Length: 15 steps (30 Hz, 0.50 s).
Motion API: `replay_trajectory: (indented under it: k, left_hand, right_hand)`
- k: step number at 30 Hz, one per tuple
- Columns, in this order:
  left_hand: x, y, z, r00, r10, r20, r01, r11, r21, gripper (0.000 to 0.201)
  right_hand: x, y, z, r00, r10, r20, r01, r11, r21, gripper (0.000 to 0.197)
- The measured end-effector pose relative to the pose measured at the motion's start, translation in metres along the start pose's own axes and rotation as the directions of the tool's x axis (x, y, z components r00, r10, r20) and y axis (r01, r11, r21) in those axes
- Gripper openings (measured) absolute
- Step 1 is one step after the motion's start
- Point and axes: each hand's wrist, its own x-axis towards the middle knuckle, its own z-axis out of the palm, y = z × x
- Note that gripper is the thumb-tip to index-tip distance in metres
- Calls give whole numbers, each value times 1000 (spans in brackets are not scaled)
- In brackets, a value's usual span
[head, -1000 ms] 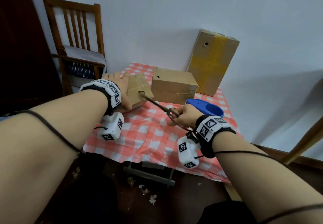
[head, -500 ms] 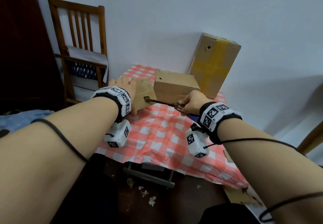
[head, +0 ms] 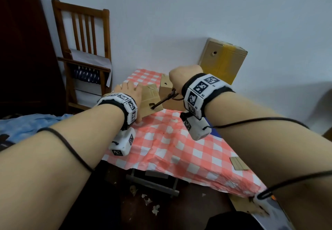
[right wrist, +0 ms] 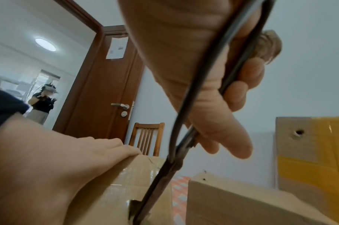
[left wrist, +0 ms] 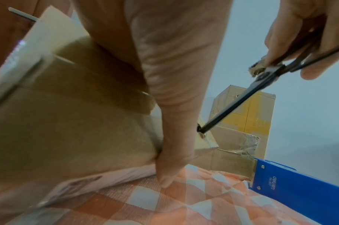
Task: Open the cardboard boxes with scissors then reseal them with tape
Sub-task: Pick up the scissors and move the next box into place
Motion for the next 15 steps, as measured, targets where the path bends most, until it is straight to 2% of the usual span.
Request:
replay_trajectory:
  k: [1,4,6,8,11,13,15]
  left_hand:
    - [0,-2,0,1000,2,7,-2,1000,-7,131]
    - [2,-4,0,1000,16,14,-16,1000,-9,130]
    - [4,-4,-1,1000,22,10,-22,1000,6,127]
    - [5,-5,-1,1000,13,14,-13,1000,5,125]
    - [5,-5,-1,1000,10,23,-9,1000,-12,125]
    - [5,-6,0,1000,6,17,-5,1000,-10,122]
    - [5,-6,0,1000,6,14,-6,1000,0,120]
  right_hand:
    - [0,2,2,1000,8,11,-8,1000,19,28]
    - [0,21,22,978,26,208,-57,988,143,27]
    - [-7,35,43,970,82,229,-140,958,251,13]
    - [-13,42,66,949,95,300,-193,929,317,23]
    - [-25,44,95,920,87,383,-238,899,368,27]
    - [-29,44,110,920,73,385,-256,856,450,32]
    - [-32,39,120,911,68,406,-278,829,485,28]
